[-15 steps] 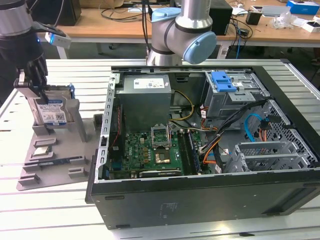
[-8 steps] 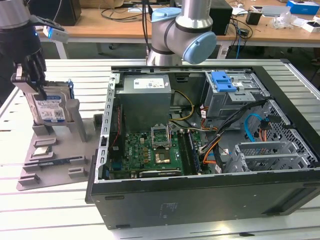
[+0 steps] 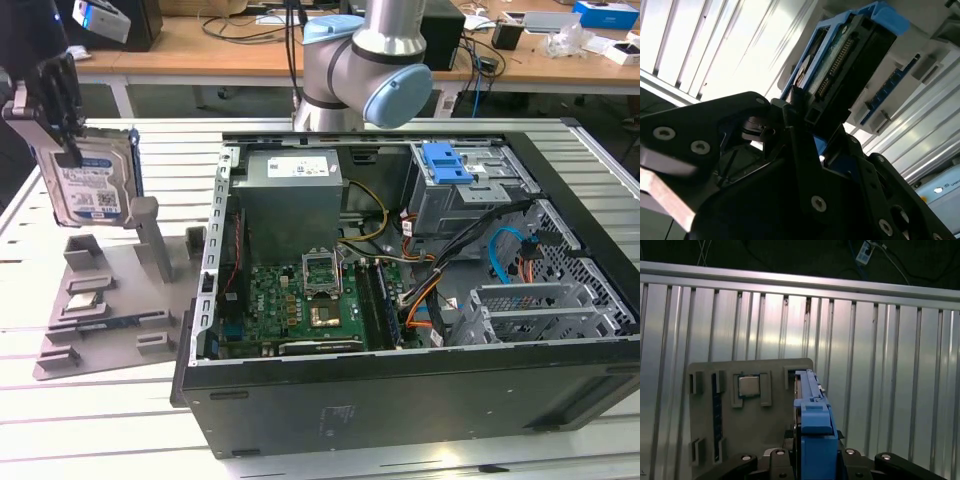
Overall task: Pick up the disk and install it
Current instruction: 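Pick up the disk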
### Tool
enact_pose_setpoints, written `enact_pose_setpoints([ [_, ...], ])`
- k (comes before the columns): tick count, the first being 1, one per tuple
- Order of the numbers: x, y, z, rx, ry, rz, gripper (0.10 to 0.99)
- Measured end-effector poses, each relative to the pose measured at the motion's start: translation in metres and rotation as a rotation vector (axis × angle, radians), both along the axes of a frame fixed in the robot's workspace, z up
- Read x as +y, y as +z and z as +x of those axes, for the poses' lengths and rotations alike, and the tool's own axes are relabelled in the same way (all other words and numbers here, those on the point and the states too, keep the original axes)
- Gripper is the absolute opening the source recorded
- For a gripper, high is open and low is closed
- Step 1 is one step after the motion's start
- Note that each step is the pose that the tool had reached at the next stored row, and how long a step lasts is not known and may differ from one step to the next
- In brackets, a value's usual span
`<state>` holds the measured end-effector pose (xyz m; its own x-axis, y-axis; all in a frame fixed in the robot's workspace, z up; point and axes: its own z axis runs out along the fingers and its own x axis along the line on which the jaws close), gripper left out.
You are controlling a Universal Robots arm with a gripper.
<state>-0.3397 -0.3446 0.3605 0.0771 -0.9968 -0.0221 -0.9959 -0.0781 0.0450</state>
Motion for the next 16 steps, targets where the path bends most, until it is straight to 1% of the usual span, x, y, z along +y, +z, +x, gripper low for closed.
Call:
enact_pose_setpoints([
  [2, 0.0001, 0.0092, -0.0001, 0.0000, 0.000, 0.000, 0.365],
  [6, 0.0001, 0.0185, -0.0001, 0.0001, 0.000, 0.000, 0.365],
  [8, 0.0003, 0.0276, -0.0001, 0.0001, 0.000, 0.000, 0.365],
  [10, 0.0003, 0.0340, -0.0001, 0.0001, 0.000, 0.000, 0.365],
  [11, 0.0004, 0.0420, 0.0000, 0.0001, 0.000, 0.000, 0.365],
  [13, 0.0006, 0.0532, -0.0001, 0.0002, 0.000, 0.000, 0.365],
  [15, 0.0008, 0.0702, -0.0001, 0.0002, 0.000, 0.000, 0.365],
  [16, 0.0009, 0.0767, -0.0001, 0.0000, 0.000, 0.000, 0.365],
])
